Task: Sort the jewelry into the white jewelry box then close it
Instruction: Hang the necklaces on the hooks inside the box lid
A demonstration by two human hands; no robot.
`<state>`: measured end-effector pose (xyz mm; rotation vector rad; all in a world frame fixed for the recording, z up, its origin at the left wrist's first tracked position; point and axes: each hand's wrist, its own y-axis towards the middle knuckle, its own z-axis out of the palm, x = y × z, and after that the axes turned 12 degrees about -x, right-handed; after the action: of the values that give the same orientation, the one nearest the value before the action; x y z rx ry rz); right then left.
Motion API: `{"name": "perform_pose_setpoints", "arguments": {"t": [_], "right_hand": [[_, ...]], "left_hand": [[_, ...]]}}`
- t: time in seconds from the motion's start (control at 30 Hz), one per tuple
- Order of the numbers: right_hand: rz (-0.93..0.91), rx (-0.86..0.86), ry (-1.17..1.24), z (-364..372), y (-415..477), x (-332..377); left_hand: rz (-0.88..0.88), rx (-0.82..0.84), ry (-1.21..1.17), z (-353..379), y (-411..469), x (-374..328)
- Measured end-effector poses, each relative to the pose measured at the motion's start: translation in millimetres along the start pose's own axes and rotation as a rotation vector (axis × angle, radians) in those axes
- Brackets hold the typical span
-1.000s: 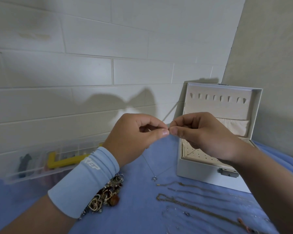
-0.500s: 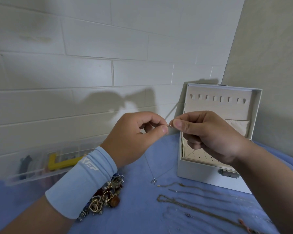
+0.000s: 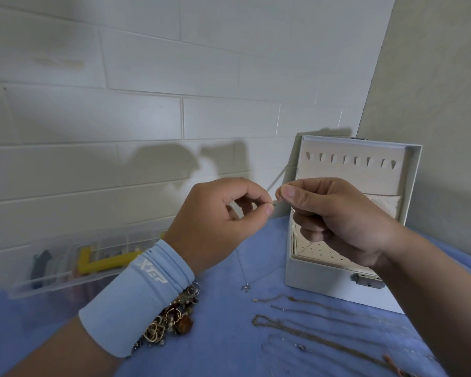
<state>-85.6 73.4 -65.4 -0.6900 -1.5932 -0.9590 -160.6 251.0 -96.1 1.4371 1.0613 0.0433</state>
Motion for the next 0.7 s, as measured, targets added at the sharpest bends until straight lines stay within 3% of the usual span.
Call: {"name": "perform_pose_setpoints", "arguments": {"t": [0.17,0.33,0.7], "right_hand": [[-0.022,0.005,-0.011,0.2,-2.9,4.4],[-0.037,0.018,-0.013,0.6,-3.0,4.3],[-0.065,0.052,-0.04,1.0,-2.4,3.7]], "left_hand": [[0.333,-0.088,0.132,-0.1,1.7,-1.2],[0.541,-0.147,0.26,1.7,2.5,1.3],[0.654,-0.194,0.344,0.3,2.8,5.6]]}}
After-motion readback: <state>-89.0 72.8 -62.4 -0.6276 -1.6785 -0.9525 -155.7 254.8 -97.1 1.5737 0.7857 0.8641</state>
